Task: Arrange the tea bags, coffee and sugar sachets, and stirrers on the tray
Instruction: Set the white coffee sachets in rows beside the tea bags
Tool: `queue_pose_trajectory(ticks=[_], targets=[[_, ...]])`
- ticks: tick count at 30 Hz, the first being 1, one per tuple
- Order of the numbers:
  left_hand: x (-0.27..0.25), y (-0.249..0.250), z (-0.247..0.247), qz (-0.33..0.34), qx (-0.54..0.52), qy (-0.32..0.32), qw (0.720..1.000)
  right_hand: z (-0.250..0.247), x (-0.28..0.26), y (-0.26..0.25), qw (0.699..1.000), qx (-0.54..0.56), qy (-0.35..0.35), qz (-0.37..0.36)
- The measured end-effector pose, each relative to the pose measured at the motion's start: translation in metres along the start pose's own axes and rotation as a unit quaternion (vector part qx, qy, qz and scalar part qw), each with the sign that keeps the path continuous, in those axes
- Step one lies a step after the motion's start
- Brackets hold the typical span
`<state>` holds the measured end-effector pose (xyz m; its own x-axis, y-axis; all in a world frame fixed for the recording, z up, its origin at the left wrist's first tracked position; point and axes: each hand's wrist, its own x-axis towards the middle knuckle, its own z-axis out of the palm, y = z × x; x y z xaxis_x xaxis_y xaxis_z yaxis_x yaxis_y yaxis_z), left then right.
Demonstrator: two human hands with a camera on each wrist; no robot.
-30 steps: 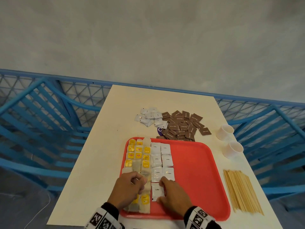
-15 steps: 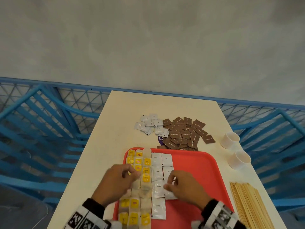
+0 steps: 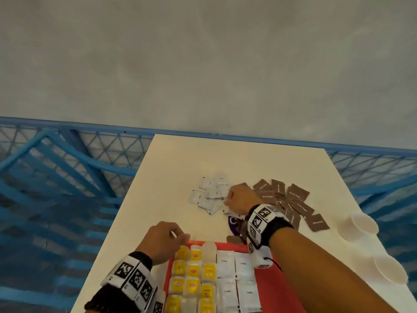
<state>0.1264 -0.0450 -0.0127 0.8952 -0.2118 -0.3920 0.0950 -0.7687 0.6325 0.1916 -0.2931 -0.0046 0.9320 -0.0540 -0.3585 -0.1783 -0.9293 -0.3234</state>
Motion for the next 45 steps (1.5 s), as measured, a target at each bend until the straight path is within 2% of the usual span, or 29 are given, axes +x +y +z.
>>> queue_pose_trajectory(ticks=[3, 9, 12, 15, 19, 21, 23, 26, 28, 30, 36, 42, 45], targets=[[0.023, 0.003, -0.003, -0.006, 0.026, -0.008, 1.0, 0.009, 0.042, -0.003, 1.0, -0.011, 0.006, 0.014], [0.053, 0.004, -0.008, -0.027, 0.044, 0.0, 0.999, 0.032, 0.088, -0.028, 0.994, -0.102, -0.049, 0.008], [0.063, 0.001, -0.008, -0.042, 0.043, 0.035, 0.998, 0.045, 0.083, -0.032, 0.987, -0.127, -0.097, -0.018], [0.073, -0.004, -0.004, -0.062, 0.038, 0.058, 0.996, 0.058, 0.056, -0.039, 0.981, -0.151, -0.094, -0.077], [0.085, -0.007, 0.011, -0.052, 0.082, 0.004, 0.995, 0.063, 0.034, -0.031, 0.982, -0.06, -0.098, -0.148], [0.089, -0.005, 0.017, -0.063, 0.116, -0.041, 0.99, 0.05, 0.034, -0.023, 0.993, 0.015, -0.037, -0.109], [0.091, -0.003, 0.019, -0.067, 0.156, -0.064, 0.983, 0.038, 0.036, -0.013, 0.999, 0.023, 0.003, -0.031], [0.094, 0.003, 0.018, -0.062, 0.222, -0.111, 0.967, 0.038, 0.037, -0.01, 0.995, -0.034, -0.081, 0.037], [0.095, 0.008, 0.016, -0.058, 0.243, -0.127, 0.96, 0.048, 0.034, -0.016, 0.993, -0.056, -0.095, 0.038], [0.096, 0.012, 0.016, -0.043, 0.255, -0.127, 0.957, 0.057, 0.032, -0.022, 0.994, -0.062, -0.08, 0.035], [0.102, 0.014, 0.016, -0.016, 0.238, -0.092, 0.967, 0.059, 0.038, -0.021, 0.996, 0.062, -0.057, 0.041], [0.117, 0.008, 0.016, -0.043, 0.163, -0.058, 0.984, 0.053, 0.044, -0.01, 0.993, 0.094, -0.057, 0.036], [0.123, 0.011, 0.019, -0.044, 0.173, -0.033, 0.983, 0.043, 0.041, -0.005, 0.993, 0.115, -0.029, 0.014]])
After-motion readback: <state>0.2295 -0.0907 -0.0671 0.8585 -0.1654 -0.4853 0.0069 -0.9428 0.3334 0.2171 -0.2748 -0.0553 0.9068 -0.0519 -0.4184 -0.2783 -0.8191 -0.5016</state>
